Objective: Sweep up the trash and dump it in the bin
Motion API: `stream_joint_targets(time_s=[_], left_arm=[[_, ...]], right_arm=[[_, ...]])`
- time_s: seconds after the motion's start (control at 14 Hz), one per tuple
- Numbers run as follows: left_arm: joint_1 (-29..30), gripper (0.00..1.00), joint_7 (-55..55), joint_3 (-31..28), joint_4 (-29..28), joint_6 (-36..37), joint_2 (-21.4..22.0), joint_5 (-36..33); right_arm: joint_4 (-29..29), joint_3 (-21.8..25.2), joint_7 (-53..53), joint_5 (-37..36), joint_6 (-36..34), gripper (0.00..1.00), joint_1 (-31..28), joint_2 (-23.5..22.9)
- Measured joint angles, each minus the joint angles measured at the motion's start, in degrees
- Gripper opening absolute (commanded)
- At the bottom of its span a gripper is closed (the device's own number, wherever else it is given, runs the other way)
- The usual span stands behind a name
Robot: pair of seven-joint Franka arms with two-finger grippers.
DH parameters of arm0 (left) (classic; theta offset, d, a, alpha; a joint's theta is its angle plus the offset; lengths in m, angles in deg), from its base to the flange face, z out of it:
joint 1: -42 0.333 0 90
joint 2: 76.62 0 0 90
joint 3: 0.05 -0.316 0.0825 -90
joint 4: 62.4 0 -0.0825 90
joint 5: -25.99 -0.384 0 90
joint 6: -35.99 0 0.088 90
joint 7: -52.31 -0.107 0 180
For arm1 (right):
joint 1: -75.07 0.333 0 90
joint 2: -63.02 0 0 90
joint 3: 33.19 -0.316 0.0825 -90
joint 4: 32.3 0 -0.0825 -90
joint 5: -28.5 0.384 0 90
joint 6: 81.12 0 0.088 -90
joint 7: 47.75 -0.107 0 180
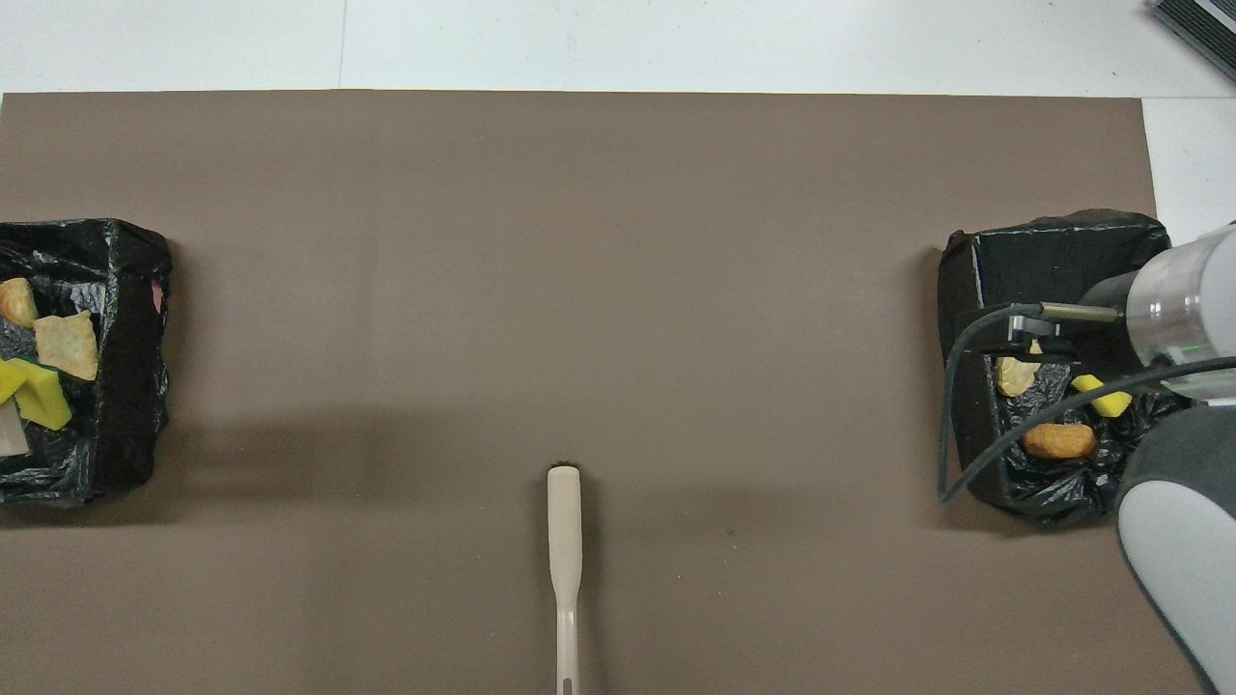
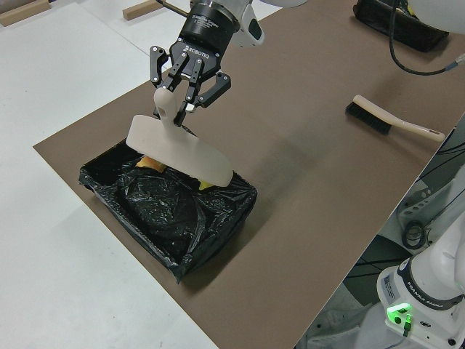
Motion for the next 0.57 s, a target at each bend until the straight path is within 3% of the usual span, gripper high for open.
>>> stream_joint_targets(time_s=[0.36,0.57], left_arm=[[-0.09,0.00,-6.83,0.43,1.24,0.25,0.33,-10.43],[-0.56,0.00,-7.84,0.85,2.50,1.07,-0.03,-9.29]], right_arm=[[1.36,-0.22,0.46,0.00,-0.83,1.00,-0.58,-0.60],[1.36,-0.30,0.46,0.00,-1.08,1.00,-0.51,-0.60]])
